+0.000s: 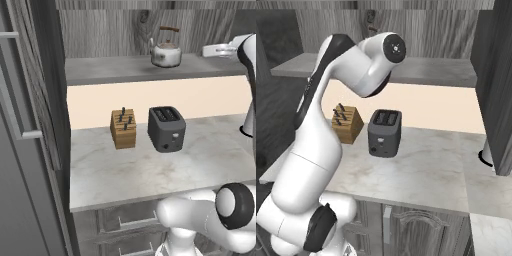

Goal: Open the cabinet, pick the kettle from the cabinet, and place it in the sink.

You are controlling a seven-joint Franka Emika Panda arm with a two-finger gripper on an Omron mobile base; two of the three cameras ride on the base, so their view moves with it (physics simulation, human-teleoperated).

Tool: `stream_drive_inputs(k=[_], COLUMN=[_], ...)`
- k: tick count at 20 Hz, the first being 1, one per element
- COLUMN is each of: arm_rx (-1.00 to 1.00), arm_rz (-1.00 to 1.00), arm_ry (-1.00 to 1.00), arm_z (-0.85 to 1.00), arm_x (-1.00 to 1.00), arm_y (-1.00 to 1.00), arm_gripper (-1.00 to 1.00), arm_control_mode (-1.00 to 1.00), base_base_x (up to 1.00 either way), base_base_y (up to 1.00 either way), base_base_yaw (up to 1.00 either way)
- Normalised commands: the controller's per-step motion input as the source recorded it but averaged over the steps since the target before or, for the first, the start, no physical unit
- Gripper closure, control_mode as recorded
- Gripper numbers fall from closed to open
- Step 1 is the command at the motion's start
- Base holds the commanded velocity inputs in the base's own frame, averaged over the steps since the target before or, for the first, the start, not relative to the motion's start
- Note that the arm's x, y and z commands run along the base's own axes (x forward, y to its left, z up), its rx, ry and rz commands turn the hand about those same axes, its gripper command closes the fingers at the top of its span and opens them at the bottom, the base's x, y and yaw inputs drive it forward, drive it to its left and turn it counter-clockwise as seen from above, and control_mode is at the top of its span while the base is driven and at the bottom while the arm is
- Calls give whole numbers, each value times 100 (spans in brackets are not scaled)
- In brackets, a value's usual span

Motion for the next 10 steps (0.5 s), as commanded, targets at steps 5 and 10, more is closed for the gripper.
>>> stream_drive_inputs(k=[5, 10], arm_rx=[0, 1], arm_rz=[14, 12], arm_ry=[0, -5], arm_z=[9, 2], arm_x=[30, 33], arm_y=[-1, -3], arm_gripper=[-100, -100], arm_control_mode=[-100, -100], base_base_x=[0, 0], base_base_y=[0, 0], base_base_yaw=[0, 0])
